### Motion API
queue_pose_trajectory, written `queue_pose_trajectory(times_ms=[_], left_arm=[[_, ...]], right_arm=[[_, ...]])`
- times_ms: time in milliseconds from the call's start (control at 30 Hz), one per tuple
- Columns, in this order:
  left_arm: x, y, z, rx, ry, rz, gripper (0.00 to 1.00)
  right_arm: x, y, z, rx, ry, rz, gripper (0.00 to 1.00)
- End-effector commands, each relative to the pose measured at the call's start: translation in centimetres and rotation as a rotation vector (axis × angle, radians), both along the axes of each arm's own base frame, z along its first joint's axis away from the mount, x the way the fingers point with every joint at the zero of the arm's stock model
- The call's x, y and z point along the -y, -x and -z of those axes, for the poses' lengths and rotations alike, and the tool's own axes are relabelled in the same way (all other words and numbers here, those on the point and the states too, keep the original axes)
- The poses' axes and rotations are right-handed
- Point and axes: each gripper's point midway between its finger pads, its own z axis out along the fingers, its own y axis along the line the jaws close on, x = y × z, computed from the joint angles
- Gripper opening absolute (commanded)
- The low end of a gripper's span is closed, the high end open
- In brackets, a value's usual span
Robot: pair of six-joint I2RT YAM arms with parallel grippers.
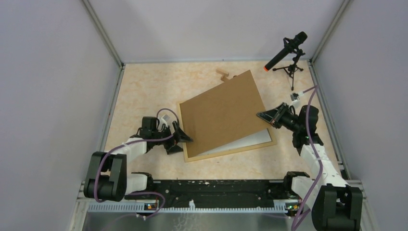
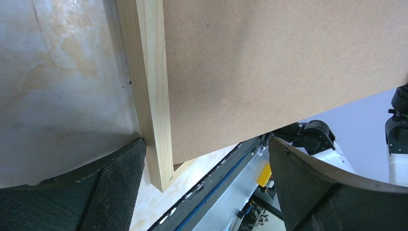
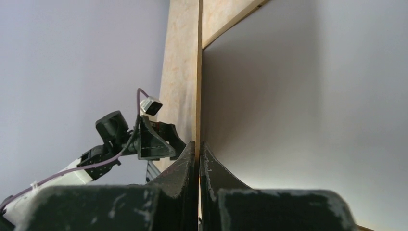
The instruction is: Put the photo into the frame
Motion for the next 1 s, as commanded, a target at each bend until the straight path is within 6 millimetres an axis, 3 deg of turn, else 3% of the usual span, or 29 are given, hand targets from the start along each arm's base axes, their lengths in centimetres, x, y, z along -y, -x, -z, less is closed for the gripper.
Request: queue_pose_trajectory(times_ms=[0,67,233,367,500,600,967], left_arm=[[0.5,-0.9,-1.5,0.072,0.033,0.032,0.99],[0.4,-0.8,-1.4,0.071,0.021,0.033,0.99],[0.2,-0.7,-1.2,0.074,0.005,0.036,0.99],[0.2,-0.8,-1.2,0.079,0.006,0.036,0.99],[0.3,-0.7,-1.2,0.078,0.008,0.04,0.99],[0.3,-0.5,-1.0,0.074,0.007,0.043,0.99],[0.0,-0.4,-0.3,0.071,-0.019,0.051,0.99]], right_arm=[[-1.2,1.5,1.3,-0.013,0.09,-0.097,0.0],[-0.6,1.7,2.5,-0.056,0.163,-0.094,0.0],[1.0,1.7,4.0,-0.109,0.317,-0.08,0.27],[2.4,0.8,4.4,-0.115,0.413,-0.038,0.41],[3.5,0.0,5.1,-0.134,0.478,-0.009,0.48],[3.2,0.0,6.1,-0.14,0.515,-0.019,0.54],[4.2,-1.3,8.4,-0.152,0.673,0.033,0.6]])
